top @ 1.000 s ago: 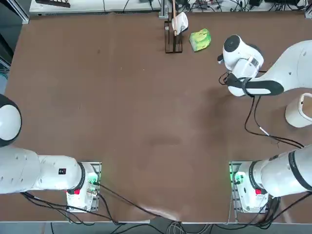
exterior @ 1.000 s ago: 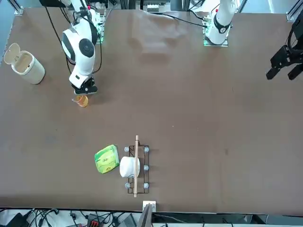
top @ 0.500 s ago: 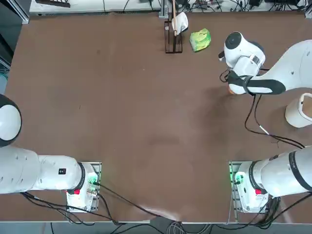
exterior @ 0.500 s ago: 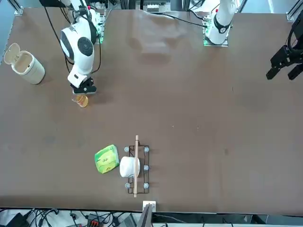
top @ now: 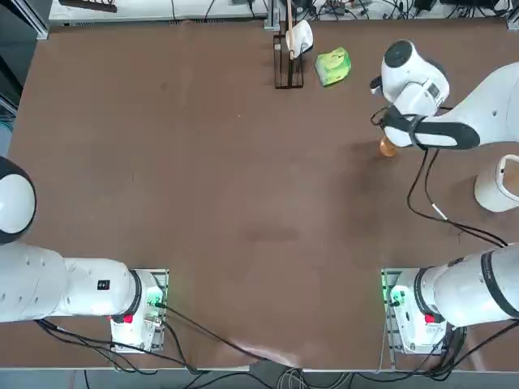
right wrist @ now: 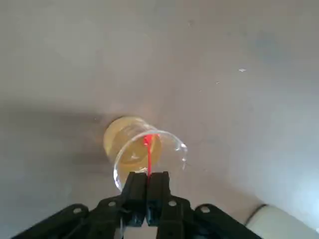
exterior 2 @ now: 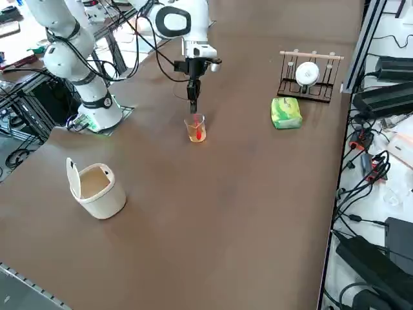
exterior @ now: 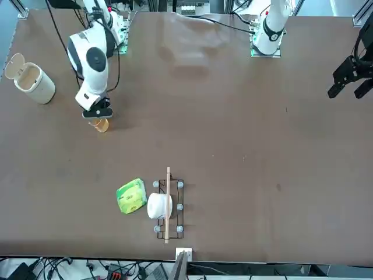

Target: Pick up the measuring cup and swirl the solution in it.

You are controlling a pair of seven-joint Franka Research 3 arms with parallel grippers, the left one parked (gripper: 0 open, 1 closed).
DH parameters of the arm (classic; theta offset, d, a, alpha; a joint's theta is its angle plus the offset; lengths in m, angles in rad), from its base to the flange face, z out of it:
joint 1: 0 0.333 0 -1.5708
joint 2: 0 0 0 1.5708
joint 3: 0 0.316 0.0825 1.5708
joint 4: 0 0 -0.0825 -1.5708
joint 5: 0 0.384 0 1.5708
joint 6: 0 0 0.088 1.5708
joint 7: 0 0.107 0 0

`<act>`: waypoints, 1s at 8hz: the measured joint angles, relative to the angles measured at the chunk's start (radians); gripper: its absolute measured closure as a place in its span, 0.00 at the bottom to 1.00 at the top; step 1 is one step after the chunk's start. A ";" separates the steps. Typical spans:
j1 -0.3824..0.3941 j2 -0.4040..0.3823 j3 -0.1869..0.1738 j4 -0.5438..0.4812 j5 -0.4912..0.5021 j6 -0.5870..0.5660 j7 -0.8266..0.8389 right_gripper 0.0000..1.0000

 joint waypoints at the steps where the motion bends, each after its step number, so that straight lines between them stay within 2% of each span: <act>1: -0.015 -0.004 -0.020 0.016 0.095 0.000 -0.122 0.97; 2: -0.033 -0.009 -0.039 0.028 0.153 0.000 -0.218 0.97; 4: -0.050 -0.014 -0.058 0.033 0.178 0.000 -0.281 0.97; 8: -0.074 -0.010 -0.060 0.041 0.259 -0.002 -0.404 0.97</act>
